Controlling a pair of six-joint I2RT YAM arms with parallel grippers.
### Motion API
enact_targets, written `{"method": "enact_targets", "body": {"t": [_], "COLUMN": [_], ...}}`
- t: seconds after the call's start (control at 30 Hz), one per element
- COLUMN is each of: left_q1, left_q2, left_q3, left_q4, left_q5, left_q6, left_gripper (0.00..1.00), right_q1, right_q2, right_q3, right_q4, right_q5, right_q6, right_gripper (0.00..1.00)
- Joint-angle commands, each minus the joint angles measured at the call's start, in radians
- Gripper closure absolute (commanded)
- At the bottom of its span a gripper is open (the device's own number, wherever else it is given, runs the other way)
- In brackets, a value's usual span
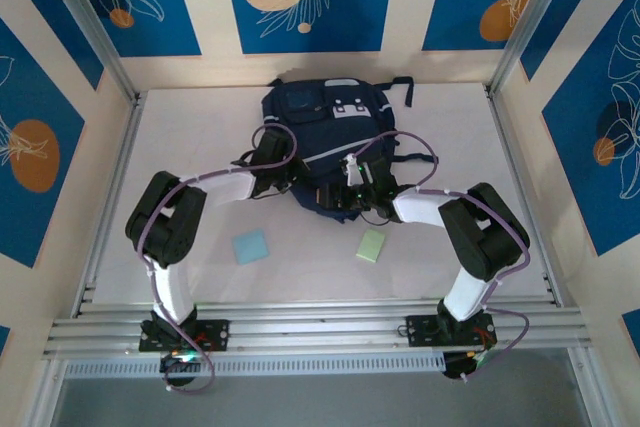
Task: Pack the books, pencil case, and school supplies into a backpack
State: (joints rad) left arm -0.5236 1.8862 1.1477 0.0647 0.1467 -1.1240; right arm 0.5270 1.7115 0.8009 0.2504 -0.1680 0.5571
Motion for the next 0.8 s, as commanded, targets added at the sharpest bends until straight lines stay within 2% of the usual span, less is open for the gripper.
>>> {"method": "enact_targets", "body": {"t": [0.0,0.17,0.4,0.53,0.77], "left_q1": [0.007,0.017,0.026,0.027,0.027], "left_q2": [0.012,-0.057,-0.103,-0.12,-0.137], "left_q3": [0.058,0.07,0.147,0.154,0.153], "left_q4": [0.049,0.036,0.012,0.032,0.047], "left_q5": [0.017,0.067,0.154,0.173,0.19], "left_q6": [0.032,0.028,-0.003,-0.036,-0.06], "left_gripper": [1.0,1.0,1.0,1.0,1.0], "right_q1": [0.011,0.002,-0.05,-0.052,-0.079], "right_q2": [0.03,-0.008,-0.096,-0.117,-0.147], "right_q3": [-0.017,-0.012,0.091,0.15,0.16], "right_q4": [-0.113,-0.146,-0.317,-0.406,-0.409], "right_q5": [-0.018,-0.031,-0.155,-0.139,-0.112], "right_q6": [-0.002,-0.046,-0.152,-0.208,-0.212], "right_gripper": [0.36,0.36,0.35,0.33,0.26]}}
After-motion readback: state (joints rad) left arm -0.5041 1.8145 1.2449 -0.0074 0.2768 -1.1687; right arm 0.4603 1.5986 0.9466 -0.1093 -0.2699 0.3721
